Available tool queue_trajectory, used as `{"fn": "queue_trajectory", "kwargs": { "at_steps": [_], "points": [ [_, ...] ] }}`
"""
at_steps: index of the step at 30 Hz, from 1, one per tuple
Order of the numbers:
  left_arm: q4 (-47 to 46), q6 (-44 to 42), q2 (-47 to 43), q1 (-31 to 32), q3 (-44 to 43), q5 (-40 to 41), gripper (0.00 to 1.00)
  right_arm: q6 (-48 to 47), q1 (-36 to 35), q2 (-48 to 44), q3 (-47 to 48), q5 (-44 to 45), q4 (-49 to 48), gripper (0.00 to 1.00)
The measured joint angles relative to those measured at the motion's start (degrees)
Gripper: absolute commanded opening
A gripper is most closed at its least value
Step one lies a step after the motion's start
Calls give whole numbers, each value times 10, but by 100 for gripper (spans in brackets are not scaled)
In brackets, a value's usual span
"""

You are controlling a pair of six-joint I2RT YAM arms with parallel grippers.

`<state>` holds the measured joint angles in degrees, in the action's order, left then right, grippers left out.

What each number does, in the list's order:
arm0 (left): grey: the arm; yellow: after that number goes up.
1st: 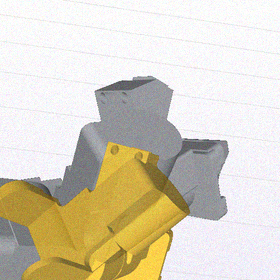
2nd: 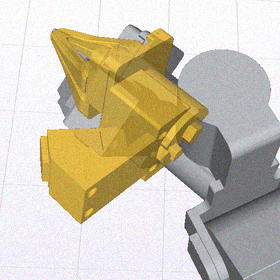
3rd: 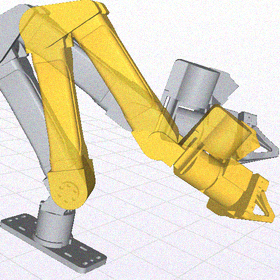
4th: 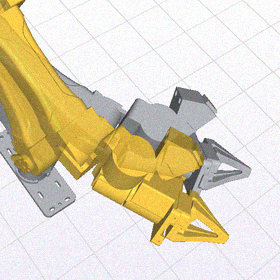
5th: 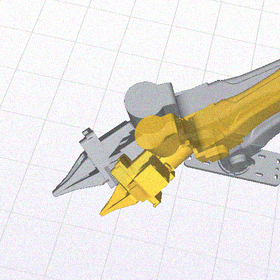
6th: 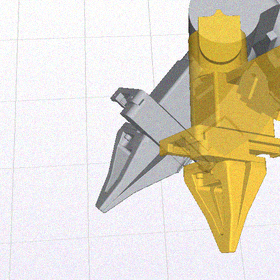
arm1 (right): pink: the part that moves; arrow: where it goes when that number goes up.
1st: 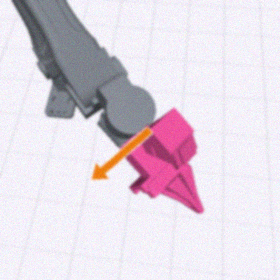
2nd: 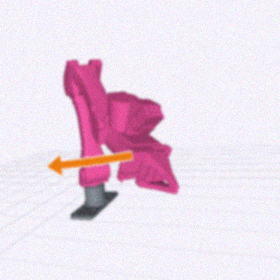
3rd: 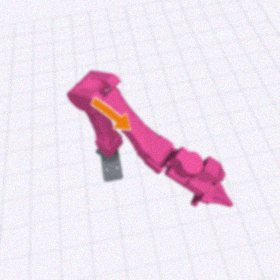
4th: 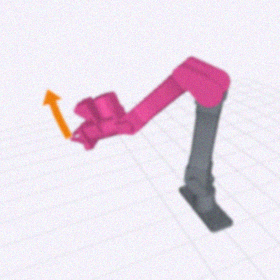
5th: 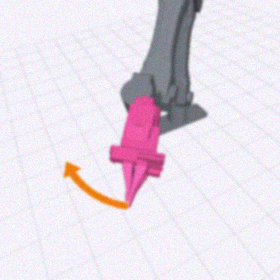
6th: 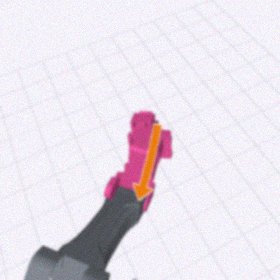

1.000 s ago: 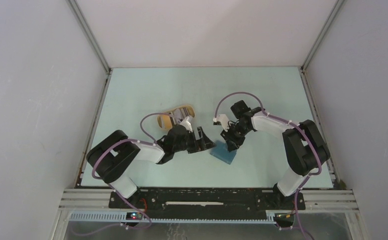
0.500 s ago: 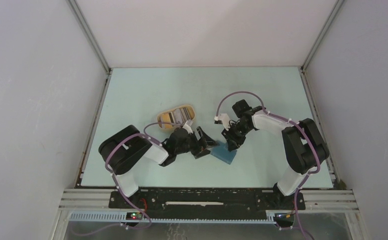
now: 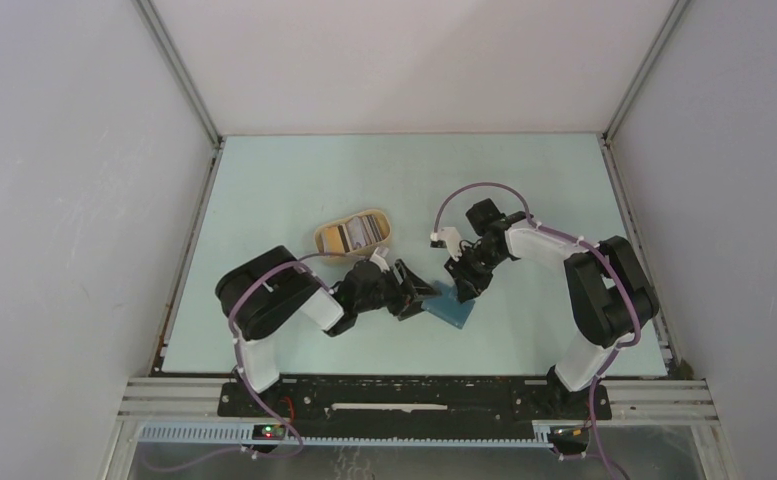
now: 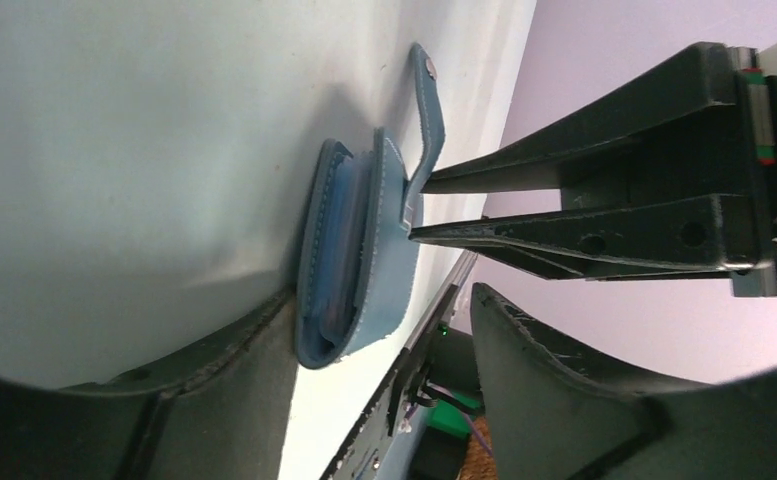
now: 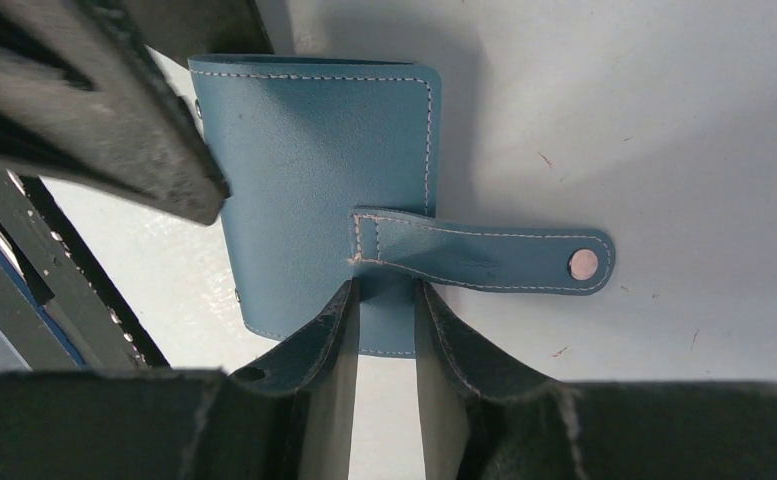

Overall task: Put the credit cards into the card holder
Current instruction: Turn over the card holder at the center of the board.

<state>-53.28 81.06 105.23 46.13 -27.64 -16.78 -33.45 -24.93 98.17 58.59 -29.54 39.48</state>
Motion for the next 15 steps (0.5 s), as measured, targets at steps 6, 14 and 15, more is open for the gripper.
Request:
{"fn": "queue_trajectory", "kwargs": {
  "at_steps": [6,14,15],
  "points": [
    [-47,13,57,1,-18,-2,40,-2,1,0,0,-4,3,32],
    [-74,-19,85,0,-35,-5,3,-9,9,-3,0,-15,10,36],
    [-75,-26,83,0,-35,-4,1,-12,13,-5,0,-19,14,37]
  ]
}}
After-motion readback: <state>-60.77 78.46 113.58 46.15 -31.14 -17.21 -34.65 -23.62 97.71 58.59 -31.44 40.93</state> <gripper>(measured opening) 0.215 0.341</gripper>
